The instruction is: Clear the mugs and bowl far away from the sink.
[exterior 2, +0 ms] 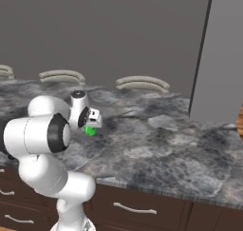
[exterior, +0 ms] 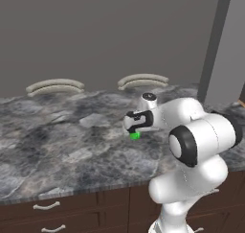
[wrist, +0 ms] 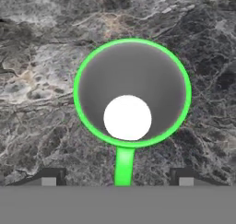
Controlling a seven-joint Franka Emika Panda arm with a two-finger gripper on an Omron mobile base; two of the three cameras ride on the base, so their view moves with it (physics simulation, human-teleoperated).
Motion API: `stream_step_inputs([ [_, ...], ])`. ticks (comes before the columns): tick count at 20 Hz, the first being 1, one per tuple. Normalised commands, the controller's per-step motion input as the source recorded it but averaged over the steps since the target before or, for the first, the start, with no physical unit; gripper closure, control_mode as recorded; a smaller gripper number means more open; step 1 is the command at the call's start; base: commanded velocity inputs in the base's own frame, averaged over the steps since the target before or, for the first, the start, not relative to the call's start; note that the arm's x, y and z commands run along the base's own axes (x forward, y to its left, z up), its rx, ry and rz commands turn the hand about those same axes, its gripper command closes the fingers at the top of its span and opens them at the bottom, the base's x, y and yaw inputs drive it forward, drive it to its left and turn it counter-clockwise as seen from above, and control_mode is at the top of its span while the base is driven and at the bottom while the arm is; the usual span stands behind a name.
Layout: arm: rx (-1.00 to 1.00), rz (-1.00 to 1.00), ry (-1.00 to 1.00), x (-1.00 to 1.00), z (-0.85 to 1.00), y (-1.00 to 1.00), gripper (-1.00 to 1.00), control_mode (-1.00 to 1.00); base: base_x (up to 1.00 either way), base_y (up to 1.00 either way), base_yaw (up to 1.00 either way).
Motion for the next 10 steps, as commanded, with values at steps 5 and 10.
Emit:
stream_step_inputs([
  [5, 0.00, 0.04, -0.01, -0.28, 0.86, -0.01, -1.00, -1.00, 0.00, 0.00, 0.00],
  [10, 0.00, -0.01, 0.08, -0.42, 1.00, -0.03, -1.00, -1.00, 0.00, 0.00, 0.00],
])
